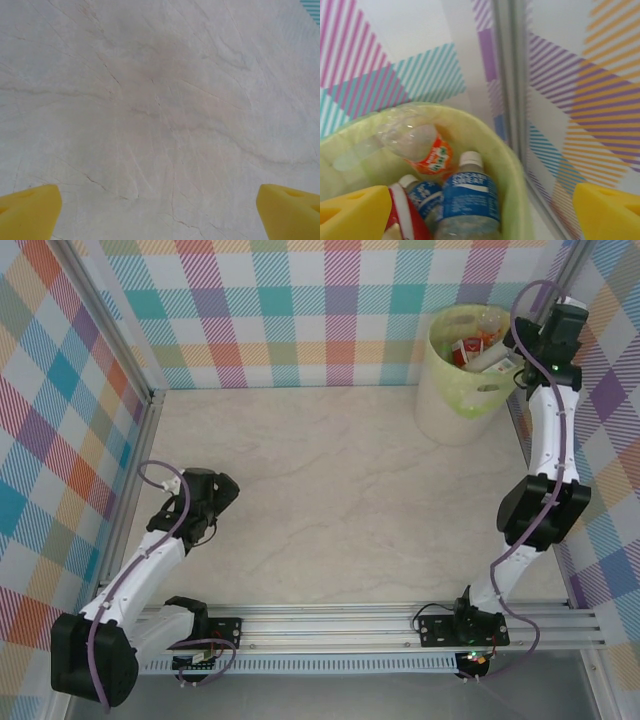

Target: Put the plastic bottles in the bin

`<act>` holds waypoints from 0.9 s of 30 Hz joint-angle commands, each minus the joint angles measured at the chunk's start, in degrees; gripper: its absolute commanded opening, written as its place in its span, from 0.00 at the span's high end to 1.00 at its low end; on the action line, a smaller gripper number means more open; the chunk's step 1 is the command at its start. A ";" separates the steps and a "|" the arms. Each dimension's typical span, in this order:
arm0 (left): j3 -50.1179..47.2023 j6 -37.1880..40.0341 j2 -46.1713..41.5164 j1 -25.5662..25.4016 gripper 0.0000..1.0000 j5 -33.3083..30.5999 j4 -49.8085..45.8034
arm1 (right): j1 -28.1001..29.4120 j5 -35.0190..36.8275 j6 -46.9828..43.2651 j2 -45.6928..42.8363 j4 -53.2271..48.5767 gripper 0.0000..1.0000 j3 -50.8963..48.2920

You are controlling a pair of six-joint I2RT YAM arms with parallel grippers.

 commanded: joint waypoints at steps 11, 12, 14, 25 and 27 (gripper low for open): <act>1.39 5.49 0.51 1.64 0.00 -0.30 0.64 | 3.20 4.17 -2.10 10.86 -13.34 0.06 14.06; 1.39 6.83 0.15 2.02 0.00 -1.32 0.91 | 3.29 3.81 -1.51 9.87 -13.03 0.05 13.61; 1.28 9.14 -0.42 3.23 0.00 -2.85 1.78 | 3.41 1.81 -0.45 7.16 -11.09 0.05 11.75; -3.88 20.63 2.75 11.06 0.00 -12.40 18.95 | 3.64 -15.31 3.45 -21.55 6.54 0.01 -19.19; -5.11 22.80 3.82 11.64 0.00 -13.51 22.67 | 3.67 -19.53 2.96 -28.28 11.93 0.00 -30.31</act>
